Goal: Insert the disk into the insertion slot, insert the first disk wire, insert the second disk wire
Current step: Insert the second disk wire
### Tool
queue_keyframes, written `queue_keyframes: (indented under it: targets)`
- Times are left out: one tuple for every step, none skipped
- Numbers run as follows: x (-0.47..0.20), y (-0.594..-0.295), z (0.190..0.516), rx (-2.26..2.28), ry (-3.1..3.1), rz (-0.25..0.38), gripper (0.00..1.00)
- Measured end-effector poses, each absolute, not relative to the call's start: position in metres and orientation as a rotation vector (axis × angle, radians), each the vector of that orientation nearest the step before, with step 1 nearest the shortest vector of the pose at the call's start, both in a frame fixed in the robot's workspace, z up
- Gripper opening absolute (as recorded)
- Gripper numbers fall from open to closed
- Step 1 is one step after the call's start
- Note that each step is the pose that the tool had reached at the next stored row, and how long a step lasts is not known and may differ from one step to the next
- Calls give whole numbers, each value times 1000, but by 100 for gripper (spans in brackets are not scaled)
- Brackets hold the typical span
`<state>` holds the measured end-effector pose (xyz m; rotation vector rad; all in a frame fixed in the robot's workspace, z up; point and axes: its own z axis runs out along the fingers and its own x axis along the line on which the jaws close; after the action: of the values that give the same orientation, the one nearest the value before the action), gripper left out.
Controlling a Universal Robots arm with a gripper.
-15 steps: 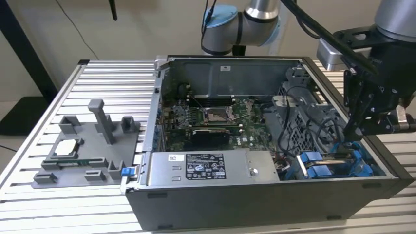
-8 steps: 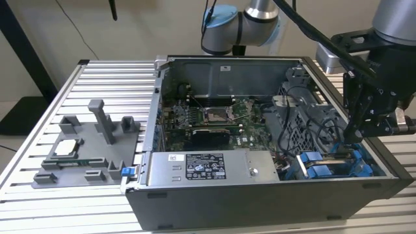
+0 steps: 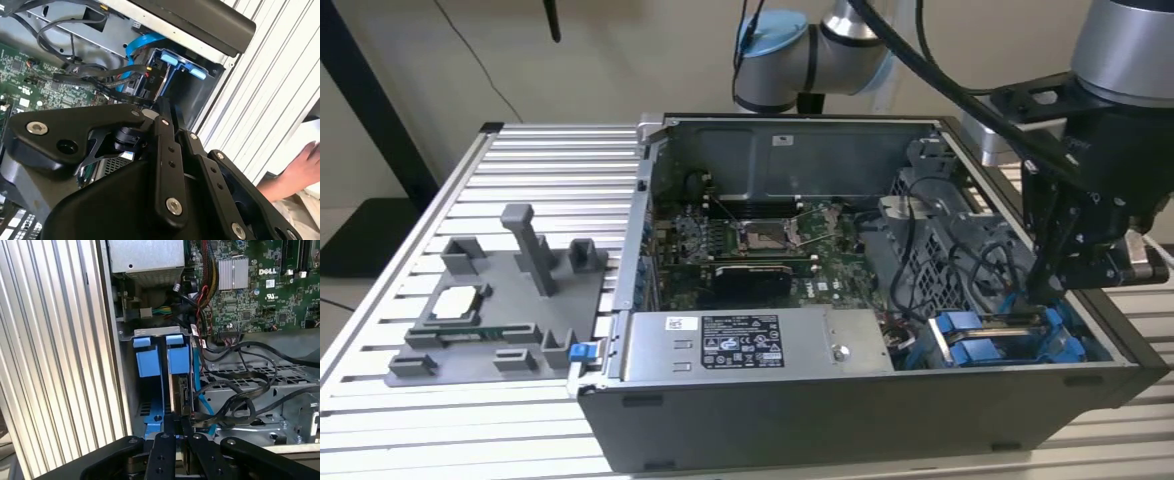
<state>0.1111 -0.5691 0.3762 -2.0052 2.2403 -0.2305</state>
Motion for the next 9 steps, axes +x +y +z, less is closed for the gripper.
queue_keyframes:
  targets:
    - [110,-569,375,-2004,2239,-233,0]
    - [108,-569,375,-2003,2239,-233,0]
    - [106,-569,375,-2002,2239,-232,0]
    - [103,-569,375,-1998,2237,-227,0]
    - [101,-569,374,-1995,2234,-224,0]
    - [99,-569,374,-1993,2233,-222,0]
    - [98,-569,373,-1989,2230,-213,0]
    - [98,-569,373,-1984,2224,-199,0]
    - [98,-569,373,-1978,2219,-184,0]
